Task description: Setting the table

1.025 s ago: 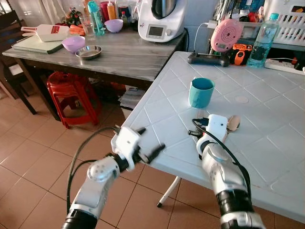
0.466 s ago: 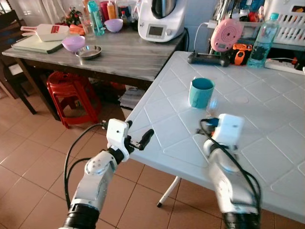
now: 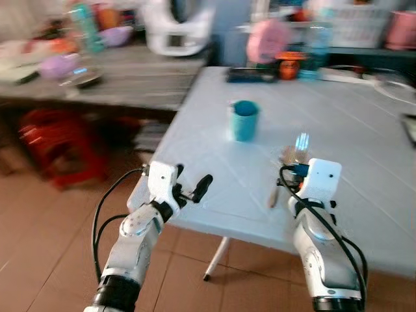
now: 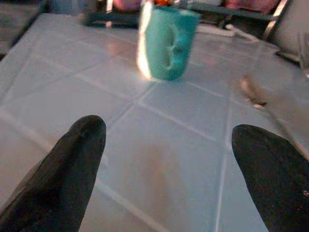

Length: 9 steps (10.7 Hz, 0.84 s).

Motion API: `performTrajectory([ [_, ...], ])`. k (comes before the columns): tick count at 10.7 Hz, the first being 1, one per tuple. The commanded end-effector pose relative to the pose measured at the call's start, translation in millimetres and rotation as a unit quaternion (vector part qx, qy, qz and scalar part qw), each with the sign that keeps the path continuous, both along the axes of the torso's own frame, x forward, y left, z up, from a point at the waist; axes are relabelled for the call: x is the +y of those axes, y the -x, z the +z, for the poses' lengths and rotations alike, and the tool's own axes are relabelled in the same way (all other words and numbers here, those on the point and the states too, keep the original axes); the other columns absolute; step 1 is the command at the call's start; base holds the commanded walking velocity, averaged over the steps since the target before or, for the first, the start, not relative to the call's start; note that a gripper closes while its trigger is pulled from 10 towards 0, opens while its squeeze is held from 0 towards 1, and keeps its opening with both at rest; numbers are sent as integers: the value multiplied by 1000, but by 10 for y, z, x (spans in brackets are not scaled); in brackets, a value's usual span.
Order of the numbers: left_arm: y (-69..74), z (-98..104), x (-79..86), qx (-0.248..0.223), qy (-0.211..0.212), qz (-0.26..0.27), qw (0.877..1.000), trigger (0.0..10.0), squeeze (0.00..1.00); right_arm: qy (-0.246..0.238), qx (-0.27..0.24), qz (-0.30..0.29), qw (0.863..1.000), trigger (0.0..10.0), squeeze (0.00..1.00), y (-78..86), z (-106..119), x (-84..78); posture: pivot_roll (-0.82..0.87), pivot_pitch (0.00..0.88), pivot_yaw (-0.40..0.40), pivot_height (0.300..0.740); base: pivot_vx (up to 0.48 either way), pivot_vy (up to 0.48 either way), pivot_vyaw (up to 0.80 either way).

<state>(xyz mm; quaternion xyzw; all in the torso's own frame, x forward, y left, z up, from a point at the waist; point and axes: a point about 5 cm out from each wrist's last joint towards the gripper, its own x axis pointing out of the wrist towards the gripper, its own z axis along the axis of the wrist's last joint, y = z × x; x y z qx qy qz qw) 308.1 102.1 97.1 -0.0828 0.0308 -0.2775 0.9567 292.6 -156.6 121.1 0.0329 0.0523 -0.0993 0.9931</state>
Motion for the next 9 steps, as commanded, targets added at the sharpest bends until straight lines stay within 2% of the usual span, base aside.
performTrajectory([
  [1, -17, -5, 62, 0, -7, 9, 1000, 10000, 0, -1, -19, 9, 1000, 10000, 0, 0, 87, 72, -20, 0, 70, 740, 0, 311, 0],
  [4, -57, 31, 116, -13, -4, 41, 999, 10000, 0, 24, -38, 10, 999, 10000, 0, 18, 123, 38, -12, 0, 65, 740, 0, 317, 0],
  [9, -79, 44, 122, -23, -4, 51, 998, 10000, 0, 28, -47, -8, 998, 10000, 0, 29, 129, 2, -16, 0, 75, 740, 0, 359, 0],
])
